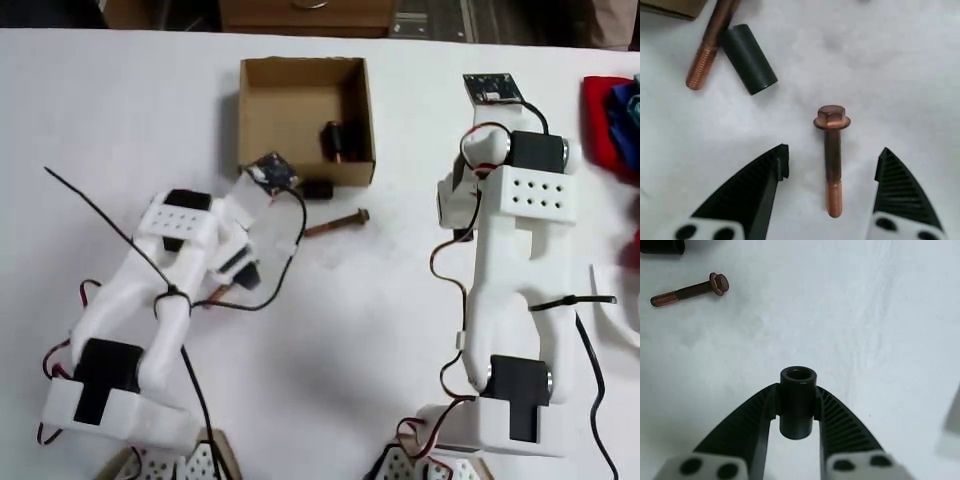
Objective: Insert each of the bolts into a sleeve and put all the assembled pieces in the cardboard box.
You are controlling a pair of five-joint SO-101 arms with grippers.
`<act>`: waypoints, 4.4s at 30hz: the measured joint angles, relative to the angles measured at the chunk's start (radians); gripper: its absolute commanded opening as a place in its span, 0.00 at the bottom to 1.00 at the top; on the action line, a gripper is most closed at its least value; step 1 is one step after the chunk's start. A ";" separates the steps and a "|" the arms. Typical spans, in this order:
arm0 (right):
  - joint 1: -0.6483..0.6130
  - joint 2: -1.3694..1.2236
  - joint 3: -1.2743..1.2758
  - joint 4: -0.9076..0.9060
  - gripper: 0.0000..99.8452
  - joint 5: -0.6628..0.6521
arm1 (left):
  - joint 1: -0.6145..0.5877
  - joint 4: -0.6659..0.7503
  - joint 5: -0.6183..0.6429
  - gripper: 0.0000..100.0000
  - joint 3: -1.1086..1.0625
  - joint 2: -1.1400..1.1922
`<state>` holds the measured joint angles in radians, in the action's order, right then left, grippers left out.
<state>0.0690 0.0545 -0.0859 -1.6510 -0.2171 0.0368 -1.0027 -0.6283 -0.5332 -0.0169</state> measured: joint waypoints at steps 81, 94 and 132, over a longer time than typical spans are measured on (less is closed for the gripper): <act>0.000 0.003 0.000 0.000 0.02 0.000 | 0.009 -0.519 0.094 0.03 0.658 0.565; 0.000 0.427 0.471 0.218 0.02 -0.002 | 0.032 -0.674 0.201 0.03 0.799 0.365; -0.460 0.566 1.356 1.389 0.02 0.245 | 0.035 -0.037 0.580 0.03 -0.138 -0.753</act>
<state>-0.3913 0.6206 1.2704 -0.2624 0.0284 0.0721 -1.0395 -0.0483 -0.6713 -0.7702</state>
